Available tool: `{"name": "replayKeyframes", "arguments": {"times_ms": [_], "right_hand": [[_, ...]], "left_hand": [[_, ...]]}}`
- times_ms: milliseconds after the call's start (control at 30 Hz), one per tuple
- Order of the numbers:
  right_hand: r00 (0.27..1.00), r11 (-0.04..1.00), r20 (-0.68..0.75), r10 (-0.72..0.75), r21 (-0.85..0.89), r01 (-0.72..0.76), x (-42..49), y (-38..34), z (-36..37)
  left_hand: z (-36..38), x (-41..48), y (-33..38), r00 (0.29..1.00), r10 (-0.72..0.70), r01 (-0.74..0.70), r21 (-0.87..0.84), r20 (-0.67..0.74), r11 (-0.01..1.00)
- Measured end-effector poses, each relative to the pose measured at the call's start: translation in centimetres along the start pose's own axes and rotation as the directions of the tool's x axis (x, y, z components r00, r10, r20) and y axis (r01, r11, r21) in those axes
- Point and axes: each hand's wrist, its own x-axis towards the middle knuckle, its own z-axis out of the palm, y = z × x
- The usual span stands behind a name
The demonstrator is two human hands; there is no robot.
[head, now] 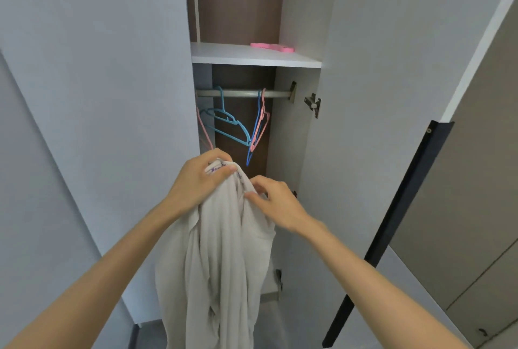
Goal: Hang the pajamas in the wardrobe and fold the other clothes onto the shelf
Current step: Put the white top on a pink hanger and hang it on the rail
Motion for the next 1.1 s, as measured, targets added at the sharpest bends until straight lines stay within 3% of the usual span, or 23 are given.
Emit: {"name": "replayKeyframes", "arguments": {"times_ms": [233, 400, 567, 800, 1000, 1100], "right_hand": [[0.999, 0.998, -0.006, 0.044, 0.036, -0.043, 5.8, 0.0, 2.7], [0.985, 0.979, -0.126, 0.122, 0.180, -0.099, 9.7, 1.2, 3.7], [0.972, 0.974, -0.171, 0.163, 0.188, -0.130, 15.4, 2.5, 4.8], [0.953, 0.930, 0.037, 0.300, 0.211, -0.301, 24.8, 5.3, 7.4], [0.889, 0.800, 0.184, 0.420, 0.387, -0.458, 31.2, 7.8, 9.8], [0.817, 0.559, 0.335, 0.471, 0.603, -0.569, 34.1, 9.0, 10.6]], "left_hand": [[-4.0, 1.2, -5.3, 0.994, -0.098, 0.098, -0.014, -0.045, 0.995], [-5.3, 1.8, -8.0, 0.994, -0.112, 0.111, -0.028, -0.019, 0.993], [-5.8, 3.4, -10.0, 0.994, -0.107, 0.107, -0.011, -0.026, 0.994], [-6.1, 7.1, -12.9, 0.990, -0.124, 0.125, 0.027, -0.062, 0.992], [-6.2, 10.3, -14.9, 0.975, -0.188, 0.186, -0.032, -0.116, 0.982], [-5.8, 11.9, -15.9, 0.963, -0.238, 0.234, -0.045, -0.124, 0.971]]}}
